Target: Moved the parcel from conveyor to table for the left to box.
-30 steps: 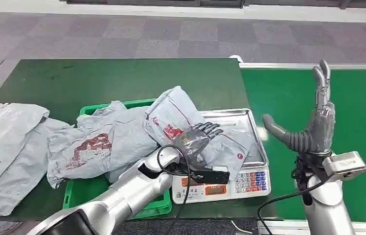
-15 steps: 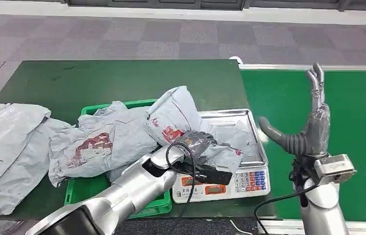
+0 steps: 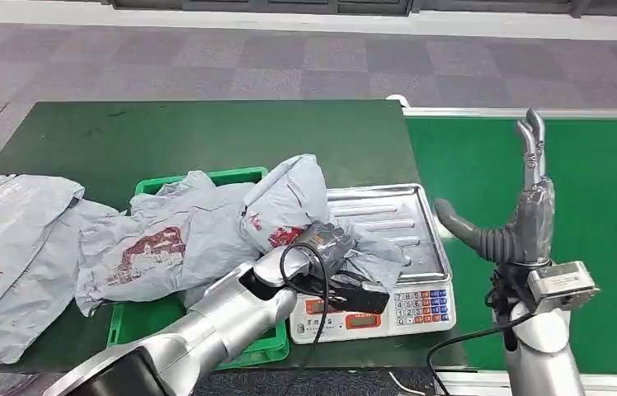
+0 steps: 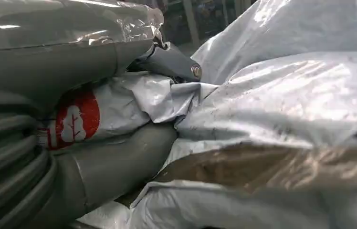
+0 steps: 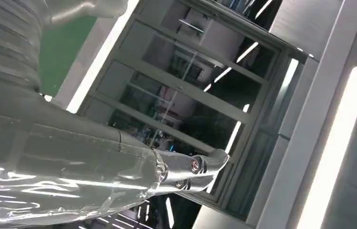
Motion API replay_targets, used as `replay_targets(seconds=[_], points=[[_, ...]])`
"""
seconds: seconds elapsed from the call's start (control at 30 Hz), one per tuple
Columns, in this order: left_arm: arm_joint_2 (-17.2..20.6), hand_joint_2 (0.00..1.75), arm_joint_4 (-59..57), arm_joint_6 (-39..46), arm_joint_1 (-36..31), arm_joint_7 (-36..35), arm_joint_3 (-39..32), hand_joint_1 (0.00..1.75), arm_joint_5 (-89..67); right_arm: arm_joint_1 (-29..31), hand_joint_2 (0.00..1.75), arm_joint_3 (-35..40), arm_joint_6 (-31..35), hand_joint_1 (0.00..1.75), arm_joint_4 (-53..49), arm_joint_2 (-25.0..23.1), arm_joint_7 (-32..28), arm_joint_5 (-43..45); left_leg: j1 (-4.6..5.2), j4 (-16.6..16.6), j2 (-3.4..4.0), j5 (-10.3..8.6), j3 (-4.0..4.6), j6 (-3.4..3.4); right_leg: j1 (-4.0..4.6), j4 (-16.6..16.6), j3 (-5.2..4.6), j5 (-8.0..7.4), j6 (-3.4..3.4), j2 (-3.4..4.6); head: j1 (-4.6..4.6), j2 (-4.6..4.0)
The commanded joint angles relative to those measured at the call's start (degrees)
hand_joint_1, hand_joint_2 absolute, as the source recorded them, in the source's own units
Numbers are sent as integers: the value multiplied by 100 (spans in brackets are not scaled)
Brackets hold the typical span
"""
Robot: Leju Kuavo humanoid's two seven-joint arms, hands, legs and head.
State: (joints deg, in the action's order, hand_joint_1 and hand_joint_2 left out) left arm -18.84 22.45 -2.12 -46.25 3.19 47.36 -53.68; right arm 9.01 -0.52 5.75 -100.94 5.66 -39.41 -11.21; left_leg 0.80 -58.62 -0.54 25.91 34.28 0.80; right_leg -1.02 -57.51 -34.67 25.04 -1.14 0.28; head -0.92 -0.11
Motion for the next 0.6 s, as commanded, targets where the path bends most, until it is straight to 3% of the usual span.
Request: replay_targets(seconds=[0.03, 0.17, 0.33, 0.43, 0.5, 0.57, 0.6], points=[[173, 175, -352, -54, 76, -22, 293, 175, -12, 92, 175, -186, 0, 0, 121, -216, 26, 14, -7, 15, 19, 1, -19, -14, 8, 18, 14, -6, 10, 13, 0, 0], [173, 175, -352, -54, 76, -22, 293, 175, -12, 92, 175, -186, 0, 0, 121, -216, 26, 14, -5, 12, 17, 1, -16, -12, 5, 13, 12, -4, 8, 12, 0, 0], [349, 175, 132, 915, 466, 577, -74, 175, -19, -66, 175, -234, -203, 0, -87, -340, 117, -233, -2, 12, 14, 2, -17, -9, 1, 10, 12, -1, 6, 10, 0, 0], [398, 175, 660, 1716, 703, 1058, -544, 175, 19, -146, 175, -307, -310, 0, -227, -356, 133, -215, -5, 15, 12, 2, -17, -14, 5, 14, 13, -1, 9, 7, 0, 0], [423, 175, 1207, 2746, 919, 1330, -978, 175, 199, -247, 175, -319, -322, 0, -363, -367, 152, -205, -4, 15, 7, 3, -15, -15, 4, 13, 12, 2, 9, 3, 0, 0], [509, 175, 2059, 3962, 1184, 2031, -1405, 175, 539, -289, 175, -297, -301, 0, -431, -337, 197, -138, -5, 8, 5, 5, -6, -13, 5, 8, 3, 4, 9, 1, 0, 0], [600, 175, 2448, 4131, 1276, 2258, -1541, 175, 628, -293, 175, -255, -245, 0, -435, -275, 221, -76, -6, 10, 9, 7, -8, -16, 7, 11, 5, 5, 11, 5, 0, 0]])
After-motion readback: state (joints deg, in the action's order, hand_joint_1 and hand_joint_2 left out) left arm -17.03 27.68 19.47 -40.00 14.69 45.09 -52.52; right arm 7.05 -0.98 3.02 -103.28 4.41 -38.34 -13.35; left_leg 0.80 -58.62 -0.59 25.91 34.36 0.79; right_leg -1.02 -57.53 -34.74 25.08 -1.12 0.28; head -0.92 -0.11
